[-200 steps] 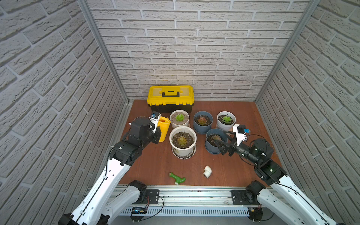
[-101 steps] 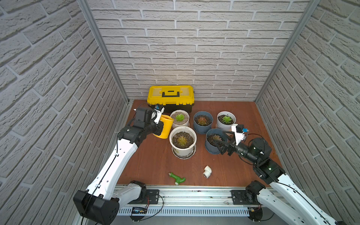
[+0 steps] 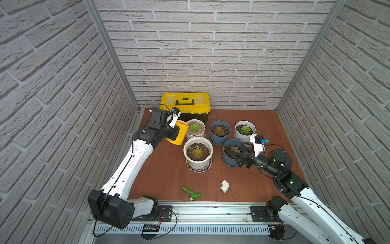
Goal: Water the succulent around the soil edge
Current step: Water the soil of the potted plant with water.
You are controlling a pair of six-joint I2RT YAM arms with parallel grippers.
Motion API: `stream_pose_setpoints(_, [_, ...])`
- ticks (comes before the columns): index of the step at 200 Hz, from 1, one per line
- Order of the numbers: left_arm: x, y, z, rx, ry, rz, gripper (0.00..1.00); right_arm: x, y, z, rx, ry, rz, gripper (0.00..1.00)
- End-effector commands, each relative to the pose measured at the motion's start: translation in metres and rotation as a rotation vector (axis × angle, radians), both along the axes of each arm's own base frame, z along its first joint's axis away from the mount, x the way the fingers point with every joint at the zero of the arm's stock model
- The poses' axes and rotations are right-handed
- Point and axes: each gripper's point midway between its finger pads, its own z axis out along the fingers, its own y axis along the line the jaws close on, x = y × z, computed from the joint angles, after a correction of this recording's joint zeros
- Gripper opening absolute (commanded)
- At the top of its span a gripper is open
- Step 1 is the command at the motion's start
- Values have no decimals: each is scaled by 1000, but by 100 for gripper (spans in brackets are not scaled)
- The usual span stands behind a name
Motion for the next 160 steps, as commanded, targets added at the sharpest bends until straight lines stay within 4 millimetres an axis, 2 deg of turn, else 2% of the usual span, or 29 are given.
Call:
stream_pose_setpoints(1, [21,2,25,16,-96,2,0,2,-1,10,19,-34,-8,100])
stream_pose_setpoints(99, [54,-14,37,7,-42,-52,0,2,-2,10,16,-31,-9,100])
stream_pose_setpoints(160, [71,-31,34,25,19,-98,0,1,-1,10,16,-30,-6,100])
